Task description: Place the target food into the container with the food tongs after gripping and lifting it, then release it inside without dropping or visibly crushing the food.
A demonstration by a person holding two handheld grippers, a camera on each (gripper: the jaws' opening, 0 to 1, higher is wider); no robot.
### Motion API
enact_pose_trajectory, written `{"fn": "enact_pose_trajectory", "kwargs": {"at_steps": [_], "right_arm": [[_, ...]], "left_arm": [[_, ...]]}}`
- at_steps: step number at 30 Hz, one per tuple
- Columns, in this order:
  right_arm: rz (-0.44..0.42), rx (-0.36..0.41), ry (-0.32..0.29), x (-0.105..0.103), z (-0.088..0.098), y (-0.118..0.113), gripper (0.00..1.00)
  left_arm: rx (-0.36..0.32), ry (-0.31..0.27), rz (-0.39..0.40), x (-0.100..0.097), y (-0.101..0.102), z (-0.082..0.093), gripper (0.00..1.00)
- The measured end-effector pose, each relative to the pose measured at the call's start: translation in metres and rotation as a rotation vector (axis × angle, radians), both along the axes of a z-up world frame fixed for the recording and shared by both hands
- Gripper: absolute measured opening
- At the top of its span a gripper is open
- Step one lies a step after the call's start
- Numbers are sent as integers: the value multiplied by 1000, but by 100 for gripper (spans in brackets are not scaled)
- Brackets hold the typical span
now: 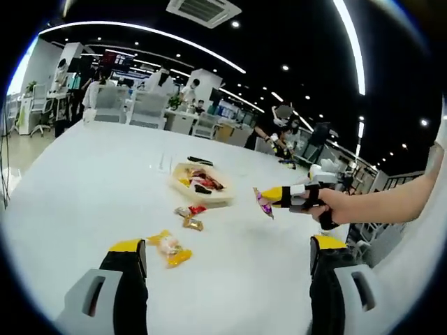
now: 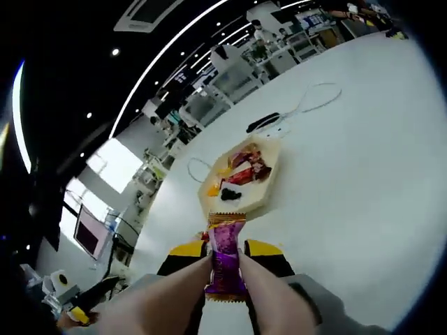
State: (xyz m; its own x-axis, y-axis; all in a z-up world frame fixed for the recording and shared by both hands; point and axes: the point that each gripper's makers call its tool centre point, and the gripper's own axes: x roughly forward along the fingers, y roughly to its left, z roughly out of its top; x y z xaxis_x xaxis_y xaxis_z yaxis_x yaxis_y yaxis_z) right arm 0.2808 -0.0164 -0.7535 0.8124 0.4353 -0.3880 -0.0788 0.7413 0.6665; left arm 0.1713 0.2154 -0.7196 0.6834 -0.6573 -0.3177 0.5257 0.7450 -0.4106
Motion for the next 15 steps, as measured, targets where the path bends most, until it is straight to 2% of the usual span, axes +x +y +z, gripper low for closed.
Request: {"fn": "enact_pose_trajectory", "kwargs": {"at_steps": [2,4,5,6,9,12,13,15], "right_arm": [[-42,72,-21,-1,16,-9,20],[-64,81,-40,-2,24,-17,20],[-63,87,-48,-4,30,-22,20],[-58,80,-52,-5,35,-25,20],[-32,88,-99,-4,57,-25,20],[-10,98,-135,-2,73,-24,20],[-3,102,-145,-1,77,-23,20],[8,112,-163,4,84,-24,20]], "left_arm": [[-40,19,15,1,-11,4,99],[-39,29,2,-1,-17,6,99],[-17,31,-23,-5,-22,10,99],[12,7,-41,-7,-24,16,99],[0,3,-53,-10,-27,29,99],[-8,6,-43,-10,-30,34,99],[-3,3,-37,-9,-30,34,99],[72,-25,-28,-5,-29,34,99]]}}
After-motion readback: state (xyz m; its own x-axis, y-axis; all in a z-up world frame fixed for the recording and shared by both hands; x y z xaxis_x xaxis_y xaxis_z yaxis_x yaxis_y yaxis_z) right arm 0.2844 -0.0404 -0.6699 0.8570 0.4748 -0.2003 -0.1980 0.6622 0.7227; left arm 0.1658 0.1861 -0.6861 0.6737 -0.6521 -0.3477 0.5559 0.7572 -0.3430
